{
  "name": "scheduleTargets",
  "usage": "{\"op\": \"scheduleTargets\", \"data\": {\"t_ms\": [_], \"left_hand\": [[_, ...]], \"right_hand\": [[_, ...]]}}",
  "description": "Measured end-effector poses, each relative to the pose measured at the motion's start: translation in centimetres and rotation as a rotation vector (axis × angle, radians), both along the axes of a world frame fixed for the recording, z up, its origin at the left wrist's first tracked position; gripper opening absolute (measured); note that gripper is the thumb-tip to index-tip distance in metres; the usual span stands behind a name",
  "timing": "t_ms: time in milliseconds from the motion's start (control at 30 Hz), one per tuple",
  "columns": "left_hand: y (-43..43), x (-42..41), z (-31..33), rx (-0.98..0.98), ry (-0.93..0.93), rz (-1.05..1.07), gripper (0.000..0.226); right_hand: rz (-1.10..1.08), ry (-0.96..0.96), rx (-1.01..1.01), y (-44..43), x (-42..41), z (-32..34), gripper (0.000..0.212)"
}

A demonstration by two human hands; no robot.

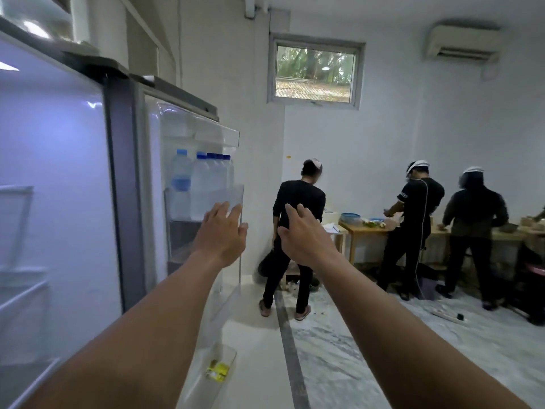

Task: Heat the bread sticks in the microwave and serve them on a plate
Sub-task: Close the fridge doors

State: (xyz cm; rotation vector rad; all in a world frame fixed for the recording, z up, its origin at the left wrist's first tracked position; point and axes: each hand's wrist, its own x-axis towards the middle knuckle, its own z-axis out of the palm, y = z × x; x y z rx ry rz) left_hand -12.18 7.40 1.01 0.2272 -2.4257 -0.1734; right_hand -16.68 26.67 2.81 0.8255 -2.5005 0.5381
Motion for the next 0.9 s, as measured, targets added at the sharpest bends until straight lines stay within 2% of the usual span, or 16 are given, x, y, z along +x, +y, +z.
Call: {"op": "scheduleTargets", "data": {"t_ms": [367,700,900], "left_hand": [[-4.1,-17.3,-0.7,-0.110,-0.007,0.056,0.047],[-8.8,-29.8,1.0,-0.119,0.109,0.264,0.047],[-11.5,-36.1,0.3,-0.188,0.079,0.370,0.047]], "right_hand": [[0.027,-0.037,-0.006,-4.3,-19.6,-1.2,0.058],[0.275,0.003,0.023,-11.7,-36.3,1.7,0.056],[0.390,-0.048,0.048,-16.3,-43.7,1.9,0.053]]}}
